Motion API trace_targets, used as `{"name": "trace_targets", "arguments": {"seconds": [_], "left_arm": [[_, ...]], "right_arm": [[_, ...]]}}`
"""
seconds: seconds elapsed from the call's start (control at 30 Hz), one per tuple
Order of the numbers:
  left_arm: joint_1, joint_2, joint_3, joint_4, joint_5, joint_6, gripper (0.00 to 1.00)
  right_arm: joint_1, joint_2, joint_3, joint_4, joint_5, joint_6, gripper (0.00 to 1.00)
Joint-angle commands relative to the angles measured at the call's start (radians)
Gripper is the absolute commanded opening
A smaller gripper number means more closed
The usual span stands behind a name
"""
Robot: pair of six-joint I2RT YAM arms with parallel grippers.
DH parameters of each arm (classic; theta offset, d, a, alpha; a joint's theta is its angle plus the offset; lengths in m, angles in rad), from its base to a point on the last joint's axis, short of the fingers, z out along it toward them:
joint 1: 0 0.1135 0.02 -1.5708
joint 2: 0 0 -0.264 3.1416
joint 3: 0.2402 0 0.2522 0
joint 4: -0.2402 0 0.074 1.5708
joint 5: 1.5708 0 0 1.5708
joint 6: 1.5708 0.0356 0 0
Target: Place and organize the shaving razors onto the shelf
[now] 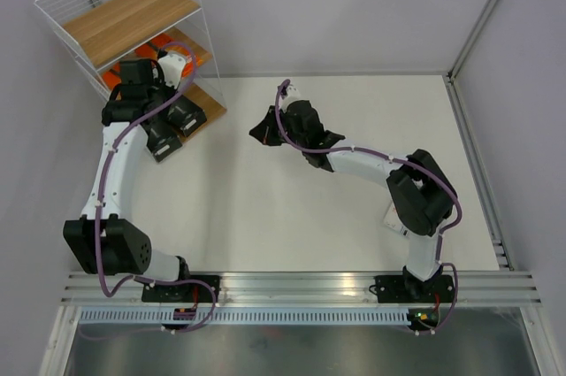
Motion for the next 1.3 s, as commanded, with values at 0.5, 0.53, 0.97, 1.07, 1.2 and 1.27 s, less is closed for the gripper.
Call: {"name": "trace_targets", "arguments": {"seconds": [0.5,0.53,0.97,1.07,1.2,1.27], "left_arm": [[0.0,-0.061,-0.069,0.061,-0.093,0.159,0.02],[-0.002,-0.065,-0.081,0.074,-0.096,0.165,0.02],[-0.002,-0.096,-0.164,0.258,-0.189,0.242,0.02],[-0.003,-0.105,-0.187,0.307,-0.202,0.259,0.02],[-0.002,-0.104,-0.212,0.327,-0.212,0.279,0.02],[-0.002,-0.107,-0.213,0.325,-0.197,0.273,0.02]], "right_arm": [[-0.005,0.051,0.073,0.045,-0.037,0.034,0.01],[-0.005,0.054,0.075,0.044,-0.039,0.034,0.0],[-0.005,0.069,0.073,0.068,-0.051,0.052,0.01],[-0.005,0.075,0.072,0.075,-0.052,0.058,0.01],[-0.005,0.078,0.073,0.076,-0.055,0.061,0.0],[-0.005,0.077,0.073,0.078,-0.057,0.058,0.0]]}}
